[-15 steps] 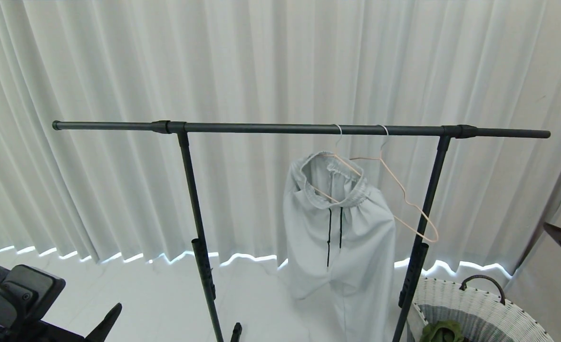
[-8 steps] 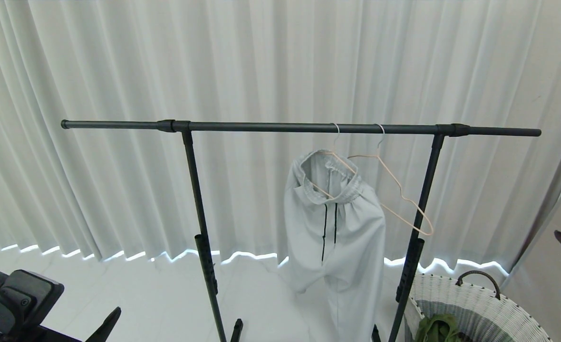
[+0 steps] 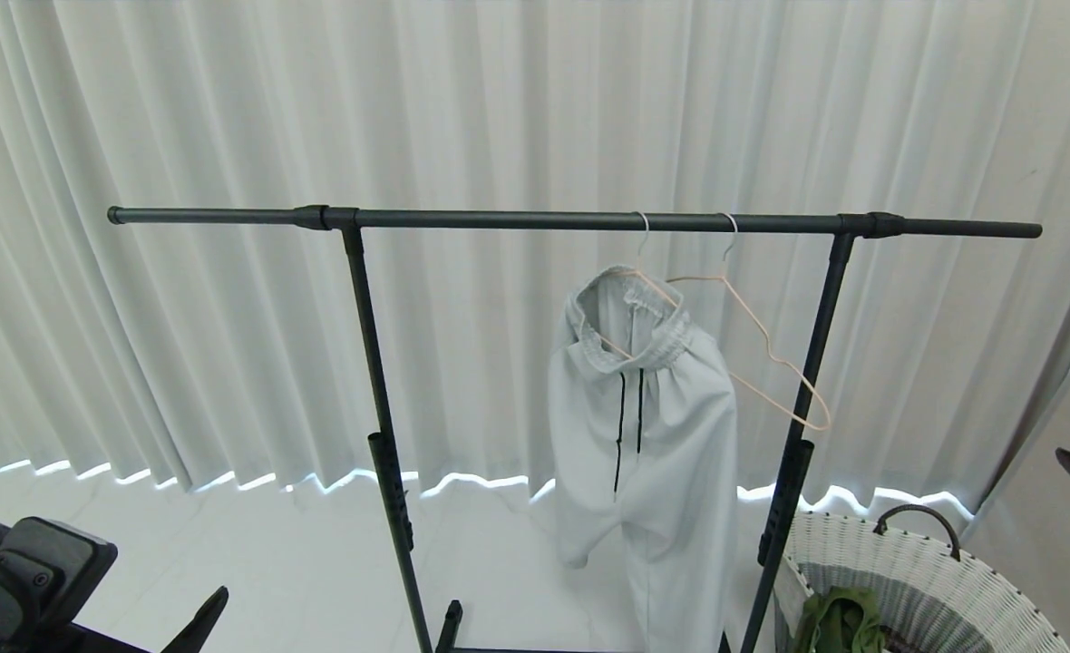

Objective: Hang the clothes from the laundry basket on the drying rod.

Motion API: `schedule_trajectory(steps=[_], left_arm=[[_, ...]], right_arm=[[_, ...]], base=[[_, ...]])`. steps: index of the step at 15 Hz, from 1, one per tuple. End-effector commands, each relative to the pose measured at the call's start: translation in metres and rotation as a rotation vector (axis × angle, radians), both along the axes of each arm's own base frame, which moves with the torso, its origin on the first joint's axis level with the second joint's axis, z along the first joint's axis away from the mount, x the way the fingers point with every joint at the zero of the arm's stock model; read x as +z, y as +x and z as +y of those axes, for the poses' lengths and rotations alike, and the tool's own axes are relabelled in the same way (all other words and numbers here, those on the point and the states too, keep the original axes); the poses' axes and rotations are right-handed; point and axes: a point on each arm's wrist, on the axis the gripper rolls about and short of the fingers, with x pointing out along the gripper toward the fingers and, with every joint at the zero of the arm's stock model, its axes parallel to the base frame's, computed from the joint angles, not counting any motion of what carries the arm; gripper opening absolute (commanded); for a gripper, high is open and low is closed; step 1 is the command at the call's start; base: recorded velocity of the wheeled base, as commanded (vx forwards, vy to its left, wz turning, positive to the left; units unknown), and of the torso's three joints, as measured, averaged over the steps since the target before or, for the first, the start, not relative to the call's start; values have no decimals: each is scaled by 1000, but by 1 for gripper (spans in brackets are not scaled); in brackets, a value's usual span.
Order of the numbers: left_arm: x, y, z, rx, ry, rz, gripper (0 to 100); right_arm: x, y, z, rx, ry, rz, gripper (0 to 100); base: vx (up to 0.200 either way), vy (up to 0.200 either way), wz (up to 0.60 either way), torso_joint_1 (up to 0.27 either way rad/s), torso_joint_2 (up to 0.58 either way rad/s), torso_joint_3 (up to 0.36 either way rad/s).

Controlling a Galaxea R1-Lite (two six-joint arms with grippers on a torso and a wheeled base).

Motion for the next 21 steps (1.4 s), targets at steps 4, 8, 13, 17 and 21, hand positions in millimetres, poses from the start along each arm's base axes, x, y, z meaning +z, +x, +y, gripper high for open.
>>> schedule_trajectory(steps=[4, 8, 13, 17, 21], left_arm=[[-1, -5, 1, 0, -3, -14, 100], [2, -11, 2, 0, -10, -59, 100], [-4, -25, 5, 7, 2, -79, 100], [-4, -26, 5, 5, 2, -88, 100], [-4, -26, 5, 2, 2, -82, 100]], right_arm=[[-5, -5, 1, 3, -3, 12, 100], [-10, -11, 3, 7, -8, 23, 100], [-20, -30, 6, 9, -11, 31, 100], [-29, -28, 5, 1, -3, 74, 100], [-36, -26, 2, -37, -7, 116, 100]], base=[[0, 0, 0, -227, 505, 283], [0, 0, 0, -210, 491, 285], [0, 0, 0, -186, 477, 291], [0, 0, 0, -157, 444, 294], [0, 0, 0, -80, 248, 173]])
